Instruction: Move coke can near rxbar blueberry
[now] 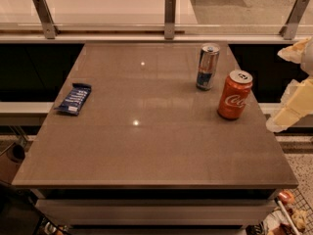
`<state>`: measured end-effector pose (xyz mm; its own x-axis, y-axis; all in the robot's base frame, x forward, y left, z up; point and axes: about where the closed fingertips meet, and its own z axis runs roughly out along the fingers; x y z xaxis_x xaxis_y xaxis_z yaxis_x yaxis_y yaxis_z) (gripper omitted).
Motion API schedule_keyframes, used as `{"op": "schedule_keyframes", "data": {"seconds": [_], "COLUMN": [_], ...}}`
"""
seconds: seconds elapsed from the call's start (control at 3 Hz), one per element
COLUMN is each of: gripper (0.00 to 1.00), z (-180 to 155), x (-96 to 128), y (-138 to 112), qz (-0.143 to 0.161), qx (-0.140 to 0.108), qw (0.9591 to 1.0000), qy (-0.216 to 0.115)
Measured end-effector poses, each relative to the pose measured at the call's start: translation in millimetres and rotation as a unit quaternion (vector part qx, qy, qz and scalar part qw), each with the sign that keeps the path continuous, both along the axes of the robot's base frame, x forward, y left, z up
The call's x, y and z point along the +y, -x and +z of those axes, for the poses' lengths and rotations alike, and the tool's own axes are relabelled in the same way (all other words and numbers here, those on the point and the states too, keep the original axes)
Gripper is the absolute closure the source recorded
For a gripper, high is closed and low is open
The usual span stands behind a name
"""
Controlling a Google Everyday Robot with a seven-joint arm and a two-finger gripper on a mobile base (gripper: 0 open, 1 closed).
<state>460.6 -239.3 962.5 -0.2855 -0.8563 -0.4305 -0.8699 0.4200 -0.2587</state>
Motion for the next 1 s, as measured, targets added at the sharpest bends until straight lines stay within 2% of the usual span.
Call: {"op": "schedule_keyframes", "data": {"seconds": [0.33,0.67,1.0], "gripper": [0.00,0.00,0.00], "z": [-16.1,-29.5,-38.0], "x": [-10.4,-12.8,-7.5], "y": [-22.9,-48.8,-69.3], "qz": [-0.031,-0.050,-0.056], "qx": [-0.030,-0.064,-0.091], "qw": [0.9958,0.9835,0.9678], "qy": [-0.081,-0.162,-0.228]}}
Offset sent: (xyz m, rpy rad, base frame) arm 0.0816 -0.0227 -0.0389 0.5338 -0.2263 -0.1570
